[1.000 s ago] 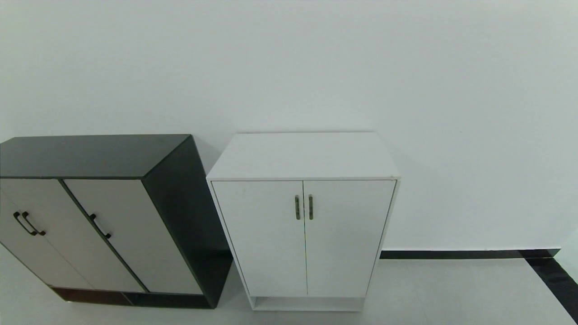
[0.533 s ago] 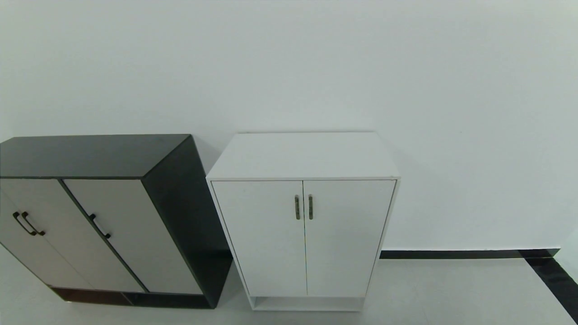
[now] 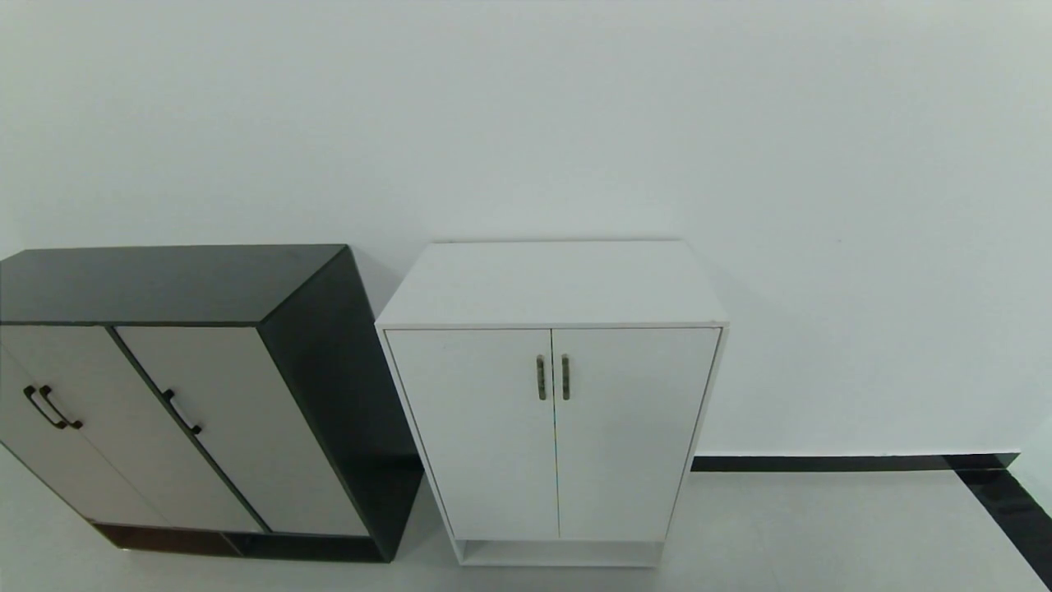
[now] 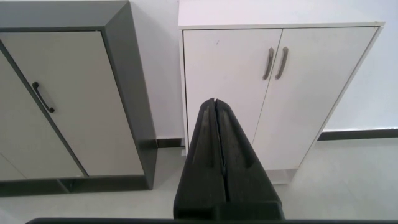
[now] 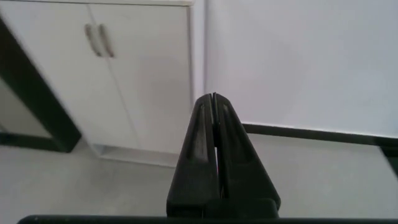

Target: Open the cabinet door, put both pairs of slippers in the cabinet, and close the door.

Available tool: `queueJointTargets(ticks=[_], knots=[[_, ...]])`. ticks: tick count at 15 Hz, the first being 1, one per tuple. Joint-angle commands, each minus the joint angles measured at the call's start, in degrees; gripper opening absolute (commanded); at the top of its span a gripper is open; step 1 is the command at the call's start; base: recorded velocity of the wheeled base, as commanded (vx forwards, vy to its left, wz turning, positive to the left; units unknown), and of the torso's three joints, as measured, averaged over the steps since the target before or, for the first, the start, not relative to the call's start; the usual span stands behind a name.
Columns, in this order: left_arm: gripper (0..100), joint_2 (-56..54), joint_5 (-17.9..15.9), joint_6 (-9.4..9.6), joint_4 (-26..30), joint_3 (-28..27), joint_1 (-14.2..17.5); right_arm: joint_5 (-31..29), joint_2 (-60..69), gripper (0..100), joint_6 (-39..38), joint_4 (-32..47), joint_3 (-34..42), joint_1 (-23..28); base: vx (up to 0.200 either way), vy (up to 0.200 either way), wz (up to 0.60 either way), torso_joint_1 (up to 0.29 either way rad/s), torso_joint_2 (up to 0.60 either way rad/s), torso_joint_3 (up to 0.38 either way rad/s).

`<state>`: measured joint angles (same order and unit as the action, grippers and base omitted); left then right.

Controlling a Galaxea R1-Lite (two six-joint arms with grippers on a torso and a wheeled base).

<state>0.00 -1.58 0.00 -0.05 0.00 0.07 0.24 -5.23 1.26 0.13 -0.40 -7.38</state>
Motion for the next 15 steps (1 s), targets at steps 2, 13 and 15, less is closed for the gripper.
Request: queueJointTargets(ticks=[2,13,15], knots=[[0,0.09,0.00,0.00,-0.04,0.00,0.01,-0.60,-1.63,0,0.33,0.04,0.31,-3.79,0.000,0.000,0.00,0.000,0.00,0.000],[0,0.09,0.00,0.00,-0.04,0.00,0.01,-1.12,5.14,0,-0.20,0.04,0.31,7.38,0.000,0.000,0.00,0.000,0.00,0.000],[0,0.09,0.00,0.00,-0.04,0.00,0.01,-0.42,5.14,0,-3.37,-0.13,0.40,7.38,0.000,0.000,0.00,0.000,0.00,0.000]])
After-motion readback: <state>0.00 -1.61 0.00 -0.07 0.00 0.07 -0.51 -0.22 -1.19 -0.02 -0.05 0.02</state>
